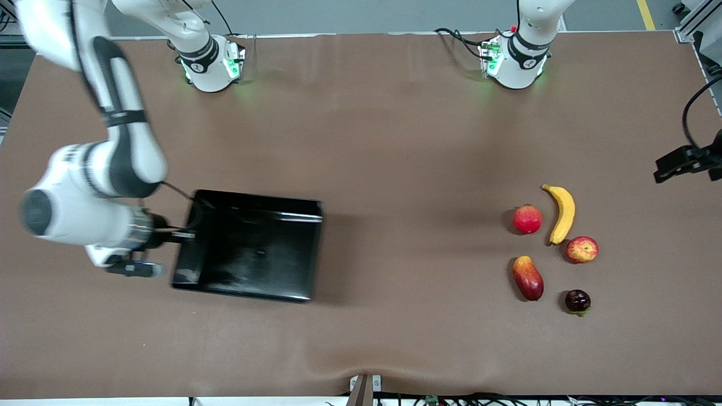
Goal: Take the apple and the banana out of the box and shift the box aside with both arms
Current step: 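Slide the box away with the right gripper while the left gripper withdraws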
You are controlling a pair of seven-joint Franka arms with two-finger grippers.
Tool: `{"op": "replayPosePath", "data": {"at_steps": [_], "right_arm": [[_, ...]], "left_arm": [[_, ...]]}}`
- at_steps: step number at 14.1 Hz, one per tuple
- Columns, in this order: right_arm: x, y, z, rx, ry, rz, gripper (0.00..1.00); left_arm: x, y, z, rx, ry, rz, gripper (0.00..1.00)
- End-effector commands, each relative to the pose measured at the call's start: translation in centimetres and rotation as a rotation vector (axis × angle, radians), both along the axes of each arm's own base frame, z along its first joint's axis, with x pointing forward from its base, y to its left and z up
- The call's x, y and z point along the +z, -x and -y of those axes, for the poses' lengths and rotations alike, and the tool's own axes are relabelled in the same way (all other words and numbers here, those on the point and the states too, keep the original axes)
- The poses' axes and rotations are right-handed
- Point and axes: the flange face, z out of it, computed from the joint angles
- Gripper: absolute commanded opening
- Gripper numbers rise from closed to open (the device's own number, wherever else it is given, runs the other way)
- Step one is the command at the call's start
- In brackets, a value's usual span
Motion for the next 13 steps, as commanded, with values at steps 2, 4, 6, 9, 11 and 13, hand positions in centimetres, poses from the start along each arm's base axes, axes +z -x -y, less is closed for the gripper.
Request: {"op": "replayPosePath", "data": {"at_steps": [2, 4, 6, 9, 11, 13], "right_arm": [[0.4, 2.2, 10.2, 0.043, -0.056, 0.016, 0.00], [-0.4, 3.2, 14.9, 0.036, -0.056, 0.005, 0.00], [-1.6, 4.5, 20.1, 0.080, -0.020, -0.007, 0.00], [-2.8, 6.8, 27.6, 0.152, -0.028, 0.025, 0.00], [-4.7, 7.4, 30.5, 0.138, -0.032, 0.026, 0.00], [-6.5, 6.9, 31.2, 0.112, -0.009, 0.044, 0.00]], "left_arm": [[1.9, 0.9, 1.7, -0.028, 0.008, -0.007, 1.00], [3.3, 1.7, 2.9, -0.036, 0.004, 0.012, 1.00], [3.5, 2.1, 3.7, -0.048, 0.003, 0.001, 1.00], [3.7, 2.4, 4.1, -0.051, 0.023, -0.001, 1.00], [3.9, 2.5, 4.3, -0.048, 0.051, 0.001, 1.00], [4.2, 2.8, 5.3, -0.060, 0.043, 0.006, 1.00]]}}
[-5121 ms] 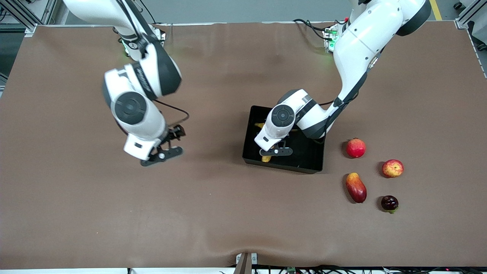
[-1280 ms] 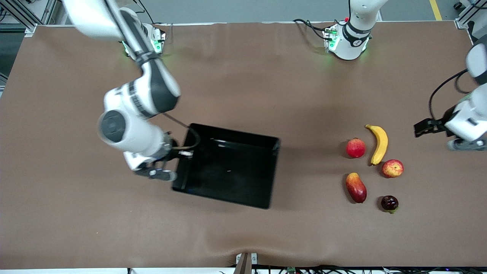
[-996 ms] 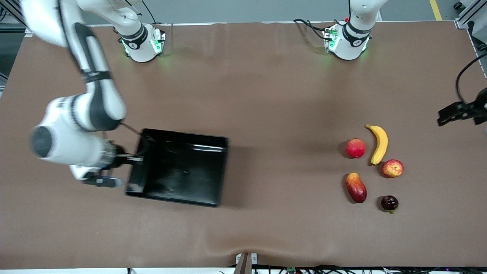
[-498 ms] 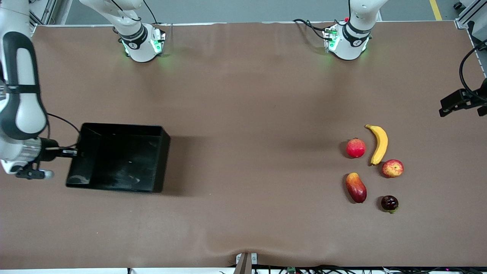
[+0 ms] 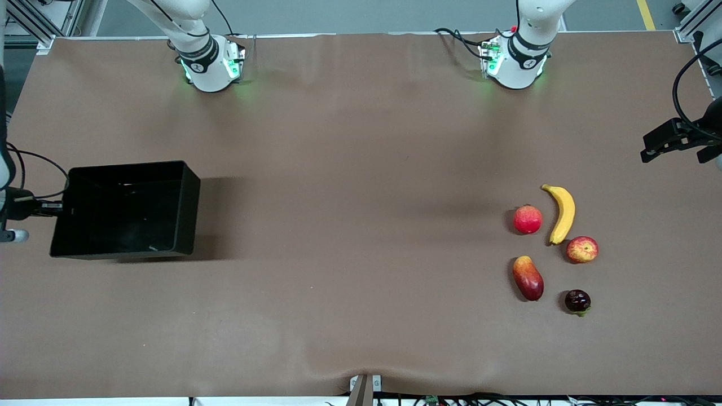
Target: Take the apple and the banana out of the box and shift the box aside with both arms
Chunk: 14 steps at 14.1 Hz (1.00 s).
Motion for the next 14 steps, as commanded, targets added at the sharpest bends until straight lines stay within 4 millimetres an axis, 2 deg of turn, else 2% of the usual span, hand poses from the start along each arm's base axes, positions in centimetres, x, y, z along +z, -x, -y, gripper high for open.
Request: {"op": "replayPosePath", "data": {"at_steps": [1, 2, 4, 8, 9, 10, 12, 14], "right_arm": [[-2.0, -1.3, -0.1, -0.020, 0.007, 0.015, 0.00], [-2.4, -1.3, 0.2, -0.040, 0.016, 0.018, 0.00], [-2.8, -1.7, 0.2, -0.049, 0.035, 0.037, 0.00], [-4.1, -2.1, -0.1, -0.043, 0.042, 0.039, 0.02], [-4.0, -2.1, -0.2, -0.036, 0.044, 0.039, 0.48], [-3.9, -2.2, -0.2, -0.038, 0.046, 0.041, 0.99], [-3.2, -2.4, 0.4, -0.046, 0.052, 0.053, 1.00], [-0.9, -3.6, 0.4, -0.038, 0.069, 0.092, 1.00]], "left_arm": [[1.3, 1.1, 1.2, -0.012, -0.008, 0.006, 1.00], [1.4, 1.5, 1.8, -0.011, -0.020, 0.008, 1.00], [1.2, 1.8, 0.8, 0.010, -0.033, 0.002, 1.00], [1.1, 3.5, 0.7, 0.021, -0.026, -0.011, 1.00], [1.2, 4.1, 0.3, 0.030, -0.017, -0.011, 1.00], [1.0, 4.7, 0.5, 0.027, -0.005, -0.014, 1.00], [1.0, 5.5, 1.0, 0.015, -0.002, -0.016, 1.00], [1.1, 5.7, 2.2, 0.013, -0.002, -0.014, 1.00]]}}
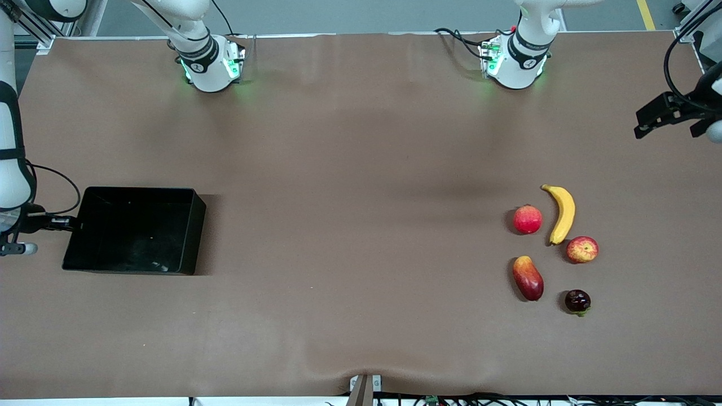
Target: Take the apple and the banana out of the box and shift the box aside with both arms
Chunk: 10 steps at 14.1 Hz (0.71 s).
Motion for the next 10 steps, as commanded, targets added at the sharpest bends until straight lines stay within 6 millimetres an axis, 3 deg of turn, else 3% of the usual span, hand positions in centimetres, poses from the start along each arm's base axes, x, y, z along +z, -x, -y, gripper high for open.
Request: {"op": "replayPosePath", "data": {"at_steps": [1, 4, 8, 10], "right_arm": [[3.6, -1.9, 0.2, 0.000, 0.026, 0.051, 1.00], [6.2, -3.8, -1.7, 0.031, 0.042, 0.095, 1.00], [7.8, -5.8, -9.2, -0.014, 0.024, 0.053, 1.00], [10.1, -5.8, -12.9, -0.048, 0.011, 0.011, 1.00]], "left_arm": [[0.1, 1.2, 1.9, -0.012, 0.016, 0.002, 1.00], [0.0, 1.2, 2.4, 0.028, 0.015, -0.001, 1.00], [0.1, 1.4, 3.0, 0.014, 0.016, -0.005, 1.00], [0.4, 1.4, 3.0, 0.013, 0.020, -0.001, 1.00]]}}
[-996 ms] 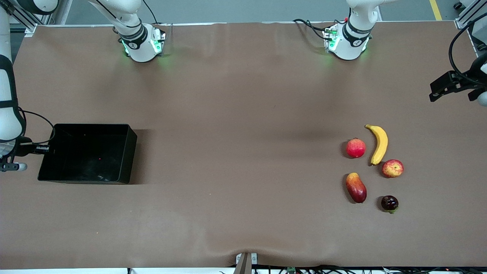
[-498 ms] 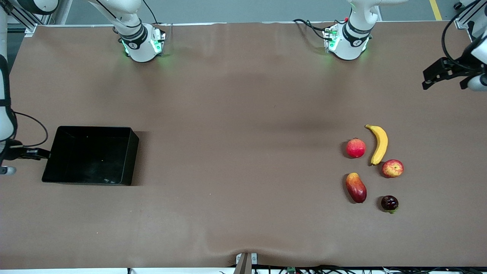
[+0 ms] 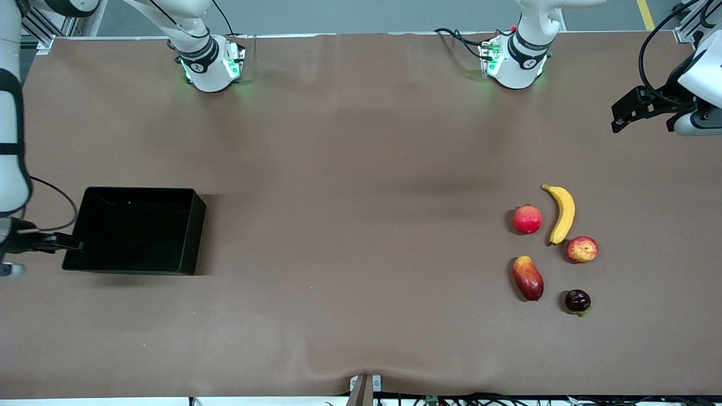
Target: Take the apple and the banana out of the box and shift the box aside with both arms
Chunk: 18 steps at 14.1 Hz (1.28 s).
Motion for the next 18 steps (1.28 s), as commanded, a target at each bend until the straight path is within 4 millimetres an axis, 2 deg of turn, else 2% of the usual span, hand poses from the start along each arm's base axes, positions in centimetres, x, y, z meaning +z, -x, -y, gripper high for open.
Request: {"op": "replayPosePath", "data": {"at_steps": [1, 5, 7, 10, 12, 13, 16, 18], "right_arm": [[3.7, 0.9, -3.6, -0.054, -0.010, -0.054, 1.00], [6.8, 4.5, -5.4, -0.036, -0.038, -0.103, 1.00], [8.8, 5.6, -6.3, -0.024, -0.040, -0.101, 1.00], [12.6, 6.5, -9.7, -0.059, 0.034, -0.124, 1.00], [14.5, 7.2, -11.7, -0.144, 0.055, -0.157, 1.00], [15.5, 7.5, -13.4, -0.170, 0.072, -0.155, 1.00], [20.3, 9.3, -14.1, -0.166, 0.119, -0.116, 1.00], [22.7, 10.3, -14.3, -0.162, 0.116, -0.083, 1.00]], "left_arm": [[0.7, 0.7, -0.3, 0.010, 0.021, 0.003, 1.00], [0.4, 1.0, -1.3, 0.031, 0.019, -0.025, 1.00], [0.1, 1.3, -0.9, 0.023, 0.016, -0.050, 1.00], [0.1, 1.5, -0.6, 0.026, 0.015, -0.050, 1.00], [0.2, 1.6, -0.5, 0.024, 0.017, -0.047, 1.00], [0.3, 1.6, -0.5, 0.024, 0.017, -0.044, 1.00], [0.5, 1.7, -0.5, 0.024, 0.016, -0.036, 1.00], [0.5, 2.1, -0.6, 0.028, 0.039, -0.032, 1.00]]}}
